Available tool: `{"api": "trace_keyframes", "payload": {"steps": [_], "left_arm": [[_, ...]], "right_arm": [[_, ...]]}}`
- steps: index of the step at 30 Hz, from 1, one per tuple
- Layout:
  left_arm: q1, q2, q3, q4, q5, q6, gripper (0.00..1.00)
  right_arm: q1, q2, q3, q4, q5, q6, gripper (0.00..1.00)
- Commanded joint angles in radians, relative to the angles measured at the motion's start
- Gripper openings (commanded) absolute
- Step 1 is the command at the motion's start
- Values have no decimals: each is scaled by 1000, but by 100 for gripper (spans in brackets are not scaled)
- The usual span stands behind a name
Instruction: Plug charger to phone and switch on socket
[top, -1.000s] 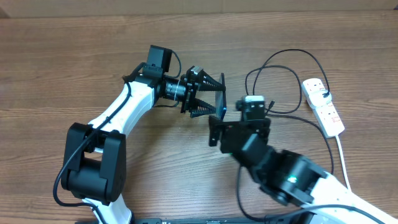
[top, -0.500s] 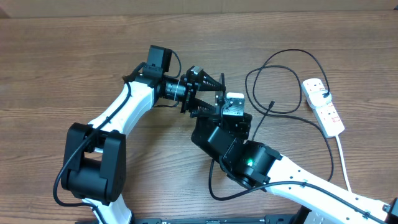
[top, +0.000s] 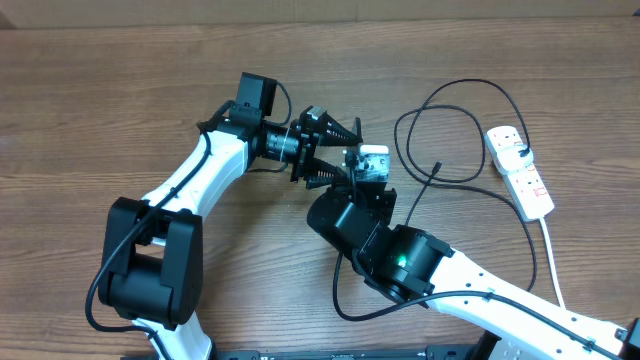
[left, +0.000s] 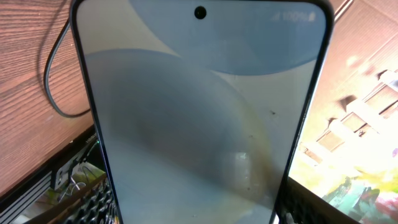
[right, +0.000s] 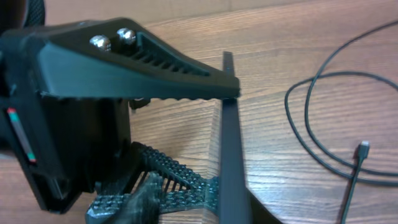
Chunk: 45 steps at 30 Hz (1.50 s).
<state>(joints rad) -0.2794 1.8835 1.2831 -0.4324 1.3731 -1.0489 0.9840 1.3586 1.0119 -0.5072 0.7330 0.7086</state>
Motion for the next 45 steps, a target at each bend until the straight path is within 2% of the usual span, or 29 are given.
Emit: {"api": "trace_keyframes", "payload": {"steps": [1, 5, 8, 11, 13, 18, 21, 23, 28, 32, 36, 39, 42, 45], "left_arm": [[5, 3, 21, 4, 40, -2, 31], [5, 3, 21, 4, 40, -2, 31], [5, 3, 21, 4, 40, -2, 31], [5, 3, 21, 4, 40, -1, 35], [5, 3, 21, 4, 40, -1, 42], [5, 3, 21, 4, 40, -1, 70], [5, 3, 21, 4, 40, -1, 92], [5, 3, 21, 4, 40, 2, 100], [5, 3, 21, 5, 2, 55, 100], [31, 3, 22, 111, -39, 139, 100], [143, 3, 22, 248, 22, 163, 100], [248, -1, 22, 241, 41, 239, 100], [360, -21, 21, 105, 47, 383, 100], [465, -81, 22, -211, -108, 633, 100]], "right_arm": [[4, -12, 24, 5, 6, -10, 22], [4, -14, 24, 5, 6, -10, 10], [4, -20, 24, 5, 6, -10, 6], [4, -26, 24, 6, 6, -10, 5], [4, -29, 24, 6, 6, -10, 5], [4, -30, 24, 18, 6, -10, 5], [4, -30, 24, 26, 6, -10, 5], [4, -30, 24, 29, 6, -10, 5], [2, -30, 24, 32, 7, -10, 4], [-10, -33, 24, 35, 7, 2, 4], [-67, -62, 24, 18, 7, 1, 4], [-141, -122, 24, -25, 6, 2, 4], [-243, -210, 24, -107, -11, 83, 4], [-403, -313, 23, -223, -179, 222, 4]]}}
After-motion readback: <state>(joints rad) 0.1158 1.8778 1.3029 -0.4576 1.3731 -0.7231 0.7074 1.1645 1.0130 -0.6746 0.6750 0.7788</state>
